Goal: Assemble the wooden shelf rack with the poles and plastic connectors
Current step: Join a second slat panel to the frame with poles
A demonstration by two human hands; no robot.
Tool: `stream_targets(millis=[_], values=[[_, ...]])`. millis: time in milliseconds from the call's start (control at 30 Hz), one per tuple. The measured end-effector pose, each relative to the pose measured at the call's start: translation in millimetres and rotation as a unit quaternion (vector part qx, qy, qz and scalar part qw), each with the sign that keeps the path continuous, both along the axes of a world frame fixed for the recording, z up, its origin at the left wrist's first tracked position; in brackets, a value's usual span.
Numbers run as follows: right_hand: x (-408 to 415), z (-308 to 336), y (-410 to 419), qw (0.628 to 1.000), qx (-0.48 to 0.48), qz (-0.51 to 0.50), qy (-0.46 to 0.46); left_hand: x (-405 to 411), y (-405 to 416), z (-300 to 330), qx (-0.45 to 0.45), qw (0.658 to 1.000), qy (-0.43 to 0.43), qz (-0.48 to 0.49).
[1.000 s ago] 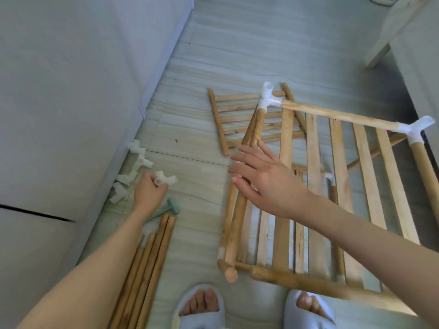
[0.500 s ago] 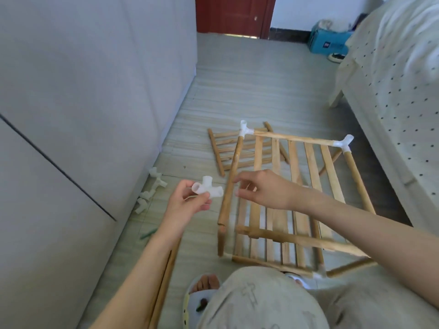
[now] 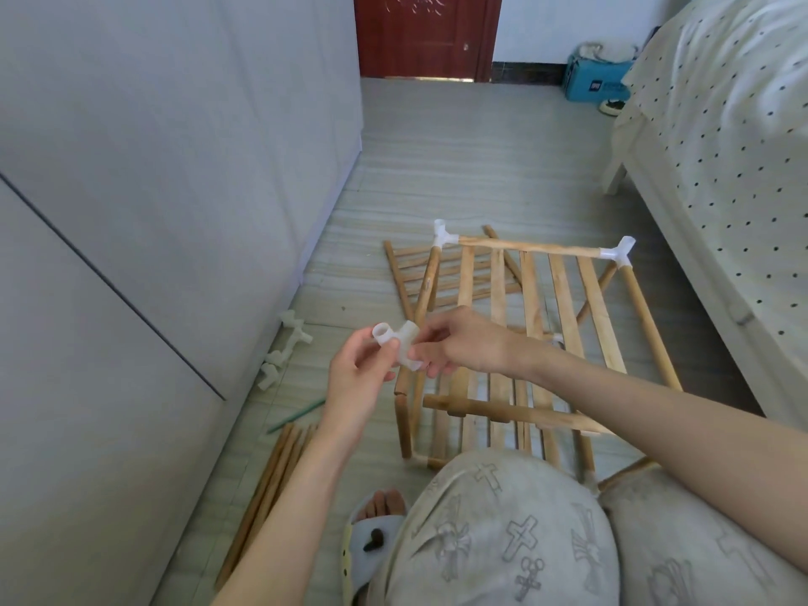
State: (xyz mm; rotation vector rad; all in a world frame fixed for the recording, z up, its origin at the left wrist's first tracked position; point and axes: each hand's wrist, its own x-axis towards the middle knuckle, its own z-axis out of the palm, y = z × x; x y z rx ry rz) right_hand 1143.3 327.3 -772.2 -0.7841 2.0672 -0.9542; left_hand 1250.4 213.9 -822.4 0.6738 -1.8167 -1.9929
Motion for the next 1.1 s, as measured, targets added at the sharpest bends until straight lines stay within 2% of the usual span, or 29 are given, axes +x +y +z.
stream_targets(millis=[133,267,533,833,967,1100], values=[[-7.1,-3.5,5.9,0.994,0.09,0.06,0.017,12.6,0.1,-18.5,-0.055,0.997,-0.055,-0.024],[-18.7,-15.9,22.1,0.984,0.164,0.066,0.015,22.6,0.6,-34.6,-0.103,0.991,-0.084,-0.023],[-25.6,-32.2,36.5,0.983,0.174,0.061,0.017,20.3,8.8,-44.7,-0.143,0.983,-0.106,-0.037],[-12.5,-46.3,30.5,0.957,0.19,0.161,0.146,22.2,31.9,-45.8,-0.14,0.982,-0.105,0.076],[-6.7,-55.2,29.9,0.919,0.211,0.237,0.233,20.0,35.3,-41.2,-0.142,0.978,-0.123,0.088],[-5.5,-60.0,27.2,0.916,0.211,0.244,0.237,18.6,32.5,-38.2,-0.166,0.973,-0.143,0.077]])
